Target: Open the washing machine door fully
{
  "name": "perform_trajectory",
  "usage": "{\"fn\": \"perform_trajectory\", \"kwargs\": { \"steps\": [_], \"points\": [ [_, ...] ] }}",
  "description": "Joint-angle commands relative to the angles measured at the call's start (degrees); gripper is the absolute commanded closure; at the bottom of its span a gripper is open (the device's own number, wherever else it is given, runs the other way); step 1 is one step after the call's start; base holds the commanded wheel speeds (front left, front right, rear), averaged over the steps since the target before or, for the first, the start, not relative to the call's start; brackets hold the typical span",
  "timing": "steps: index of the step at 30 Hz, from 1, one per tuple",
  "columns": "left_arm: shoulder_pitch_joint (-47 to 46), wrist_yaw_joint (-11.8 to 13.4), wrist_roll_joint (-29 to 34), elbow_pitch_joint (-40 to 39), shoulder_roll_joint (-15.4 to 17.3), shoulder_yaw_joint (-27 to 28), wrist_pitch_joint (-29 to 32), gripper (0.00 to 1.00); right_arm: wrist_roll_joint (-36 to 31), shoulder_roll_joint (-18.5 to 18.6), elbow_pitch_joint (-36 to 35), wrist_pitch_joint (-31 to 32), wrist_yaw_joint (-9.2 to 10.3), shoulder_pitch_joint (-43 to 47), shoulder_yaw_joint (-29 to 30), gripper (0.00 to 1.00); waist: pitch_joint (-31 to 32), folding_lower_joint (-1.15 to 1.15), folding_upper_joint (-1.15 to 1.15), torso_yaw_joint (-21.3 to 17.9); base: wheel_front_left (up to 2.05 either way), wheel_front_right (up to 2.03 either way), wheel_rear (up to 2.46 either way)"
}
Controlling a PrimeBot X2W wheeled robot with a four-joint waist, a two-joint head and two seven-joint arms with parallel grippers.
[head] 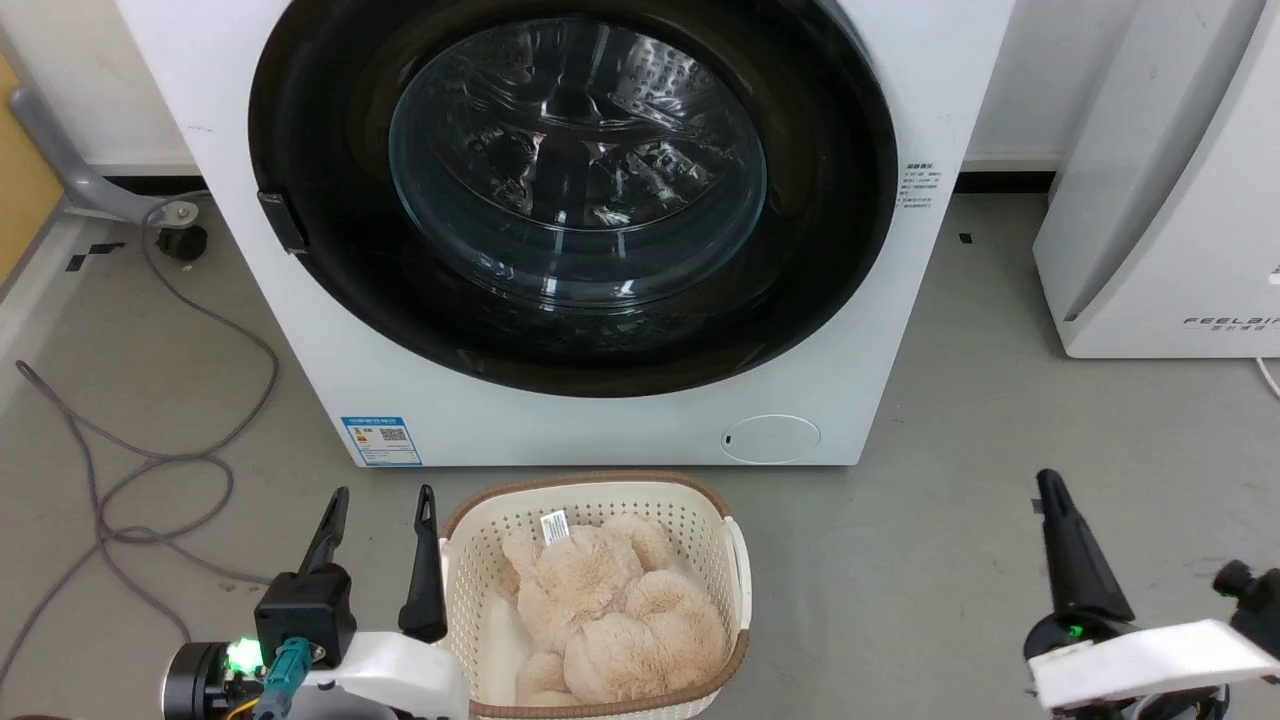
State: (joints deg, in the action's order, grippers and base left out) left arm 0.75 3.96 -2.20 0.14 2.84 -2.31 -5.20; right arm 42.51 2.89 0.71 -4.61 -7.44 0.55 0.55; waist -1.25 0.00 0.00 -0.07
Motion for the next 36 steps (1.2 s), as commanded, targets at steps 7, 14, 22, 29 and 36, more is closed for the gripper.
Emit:
{"fn": "perform_trajectory", "kwargs": {
  "steps": [7,14,22,29,36],
  "points": [
    [-1.69,1.01,-0.40,-0.66,0.03,-0.48,-1.45,0.00,9.61,-0.01,3.90,2.41,-0.02,-4.20,3.30,1.00,-1.10,0.00,0.00,0.22,0.00,0.00,0.00],
    [-2.77,1.29,-0.38,-0.96,0.03,-0.81,-2.17,0.00,13.64,0.40,7.42,4.32,-0.02,-8.37,6.02,1.00,-2.67,0.00,0.00,0.71,0.00,0.00,0.00],
    [-4.84,1.48,-0.43,-1.25,0.03,-0.87,-3.13,0.00,18.38,2.08,12.36,6.09,-0.03,-15.41,8.81,1.00,-5.45,0.00,0.00,1.46,0.00,0.00,0.00],
    [-6.59,2.05,-0.48,-1.78,0.03,-0.88,-3.96,0.00,22.74,4.12,16.84,7.49,-0.03,-23.02,10.57,1.00,-7.98,0.00,0.00,2.30,0.00,0.00,0.00],
    [-8.11,2.65,-0.99,-2.14,0.03,-1.19,-4.80,0.00,26.30,6.27,21.63,8.37,-0.03,-31.15,11.16,1.00,-10.55,0.00,0.00,3.33,0.00,0.00,0.00]
  ]
}}
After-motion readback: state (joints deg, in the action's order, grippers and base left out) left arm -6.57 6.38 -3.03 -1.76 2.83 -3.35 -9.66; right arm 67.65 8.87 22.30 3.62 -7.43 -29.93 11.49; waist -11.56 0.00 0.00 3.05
